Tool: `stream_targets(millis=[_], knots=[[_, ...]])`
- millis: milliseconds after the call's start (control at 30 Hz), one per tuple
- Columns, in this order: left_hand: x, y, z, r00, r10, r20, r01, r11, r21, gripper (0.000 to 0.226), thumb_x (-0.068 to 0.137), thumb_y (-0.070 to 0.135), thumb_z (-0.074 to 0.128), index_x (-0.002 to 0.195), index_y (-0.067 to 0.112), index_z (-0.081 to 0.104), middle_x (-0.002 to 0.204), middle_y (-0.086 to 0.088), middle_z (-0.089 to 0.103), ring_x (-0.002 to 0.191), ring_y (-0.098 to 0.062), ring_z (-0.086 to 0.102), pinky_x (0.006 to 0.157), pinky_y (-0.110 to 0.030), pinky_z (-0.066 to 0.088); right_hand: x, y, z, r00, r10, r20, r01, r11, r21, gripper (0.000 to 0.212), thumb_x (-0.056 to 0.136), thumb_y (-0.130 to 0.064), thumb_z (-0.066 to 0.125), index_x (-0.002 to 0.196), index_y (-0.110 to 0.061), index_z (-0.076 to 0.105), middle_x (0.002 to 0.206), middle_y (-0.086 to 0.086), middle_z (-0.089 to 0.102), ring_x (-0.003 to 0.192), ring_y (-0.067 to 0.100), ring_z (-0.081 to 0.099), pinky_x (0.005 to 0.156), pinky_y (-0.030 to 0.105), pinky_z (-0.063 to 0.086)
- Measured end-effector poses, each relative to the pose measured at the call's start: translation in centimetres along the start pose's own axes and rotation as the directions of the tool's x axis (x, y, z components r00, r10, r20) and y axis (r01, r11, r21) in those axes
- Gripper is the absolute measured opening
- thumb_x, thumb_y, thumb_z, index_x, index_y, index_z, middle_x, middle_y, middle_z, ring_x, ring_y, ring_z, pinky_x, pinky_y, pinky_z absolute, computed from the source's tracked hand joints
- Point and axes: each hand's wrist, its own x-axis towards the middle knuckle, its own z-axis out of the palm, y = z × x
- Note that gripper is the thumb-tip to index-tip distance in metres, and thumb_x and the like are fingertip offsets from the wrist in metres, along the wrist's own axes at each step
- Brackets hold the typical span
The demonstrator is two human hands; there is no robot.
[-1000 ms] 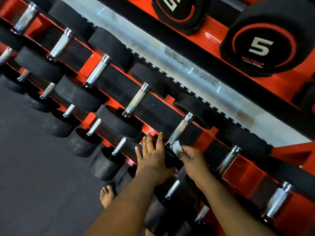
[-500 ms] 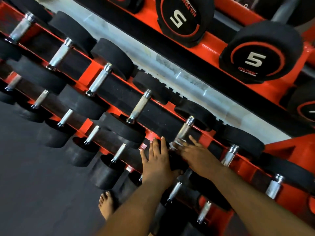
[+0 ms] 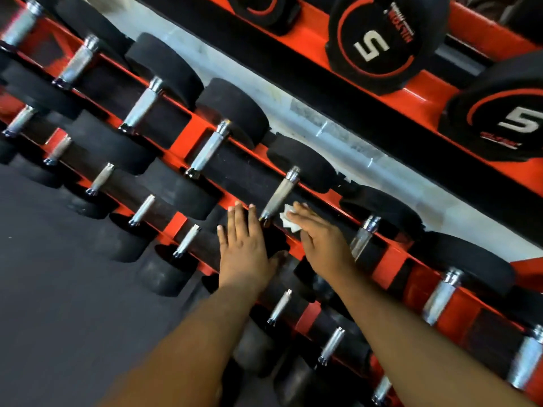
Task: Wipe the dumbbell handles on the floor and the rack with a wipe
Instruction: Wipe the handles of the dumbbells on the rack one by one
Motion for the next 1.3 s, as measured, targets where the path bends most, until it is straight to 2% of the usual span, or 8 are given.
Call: stream_targets(millis=[167,300,467,633,800,967,1133,1300], knots=[[2.2,-1.1,-1.0,0.998,-0.003,0.064,0.008,0.997,-0.078,0.14,0.07,0.064,0.079,0.16,0.012,-0.015,0.167,-0.013,-0.021,0.155,-0.023,-0.02,0.127,-0.042,-0.006,4.9,-0.1,3.7,0.964,-0.163,0.212,0.221,0.932,-0.289,0.049,0.093,0.0,0.052,0.138,-0.015,0.061,0.149,0.006,0.053,0.142,0.025,0.044,0.116,0.037,0.036],[2.2,-1.2,-1.2,0.994,0.039,0.099,-0.024,0.989,-0.143,0.137,0.071,0.061,0.078,0.16,0.014,-0.016,0.166,-0.013,-0.026,0.154,-0.025,-0.025,0.124,-0.04,-0.014,7.1,1.2,3.4,0.781,-0.186,0.596,0.546,0.666,-0.508,0.058,0.094,-0.012,0.051,0.152,-0.02,0.044,0.159,-0.001,0.04,0.152,0.02,0.025,0.125,0.046,0.015],[2.2,-1.7,-0.9,0.996,0.051,0.067,-0.037,0.98,-0.194,0.137,0.073,0.06,0.078,0.159,0.01,-0.017,0.166,-0.011,-0.026,0.154,-0.024,-0.024,0.123,-0.038,-0.015,5.4,1.3,2.2,0.945,-0.084,0.317,0.308,0.564,-0.766,0.083,0.087,-0.007,0.054,0.161,-0.018,0.018,0.168,0.006,0.016,0.155,0.026,0.013,0.124,0.054,0.014],[2.1,-1.5,-1.2,0.993,0.046,0.106,-0.027,0.984,-0.174,0.137,0.073,0.059,0.078,0.159,0.012,-0.017,0.165,-0.014,-0.028,0.153,-0.029,-0.026,0.122,-0.042,-0.015,4.6,1.7,1.7,0.726,-0.2,0.658,0.675,0.39,-0.626,0.072,0.089,-0.016,0.038,0.159,-0.016,0.023,0.167,0.004,0.017,0.155,0.024,0.012,0.124,0.054,0.009],[2.2,-0.7,-1.4,0.986,-0.048,0.157,0.068,0.989,-0.128,0.15,0.07,0.059,0.084,0.154,0.01,-0.03,0.162,-0.012,-0.035,0.151,-0.025,-0.031,0.122,-0.04,-0.015,6.0,1.8,1.7,0.937,-0.098,0.336,0.339,0.494,-0.801,0.077,0.091,-0.01,0.041,0.161,-0.012,0.01,0.169,0.01,0.01,0.156,0.027,0.007,0.125,0.049,0.012],[2.4,-0.1,-1.8,0.973,-0.127,0.194,0.156,0.977,-0.144,0.152,0.064,0.055,0.089,0.157,0.005,-0.021,0.164,-0.014,-0.032,0.153,-0.024,-0.027,0.125,-0.039,-0.011,4.2,2.3,1.9,0.757,-0.244,0.606,0.648,0.407,-0.644,0.073,0.086,-0.026,0.034,0.158,-0.014,0.03,0.166,0.005,0.023,0.153,0.024,0.019,0.122,0.05,0.013],[2.8,0.0,-2.0,0.967,-0.127,0.223,0.148,0.985,-0.083,0.147,0.065,0.059,0.087,0.159,0.008,-0.013,0.166,-0.015,-0.025,0.153,-0.028,-0.025,0.126,-0.043,-0.008,5.3,2.6,1.4,0.897,-0.152,0.414,0.431,0.501,-0.75,0.08,0.09,-0.012,0.055,0.161,-0.016,0.018,0.169,0.005,0.013,0.155,0.024,0.012,0.124,0.052,0.013],[3.2,-0.3,-2.6,0.958,-0.096,0.27,0.125,0.988,-0.092,0.143,0.068,0.055,0.086,0.16,0.015,-0.016,0.166,-0.017,-0.023,0.154,-0.03,-0.024,0.126,-0.046,-0.008,5.5,3.2,1.6,0.763,-0.273,0.586,0.643,0.418,-0.642,0.07,0.088,-0.013,0.041,0.157,-0.018,0.032,0.165,0.005,0.027,0.153,0.025,0.023,0.123,0.051,0.015]])
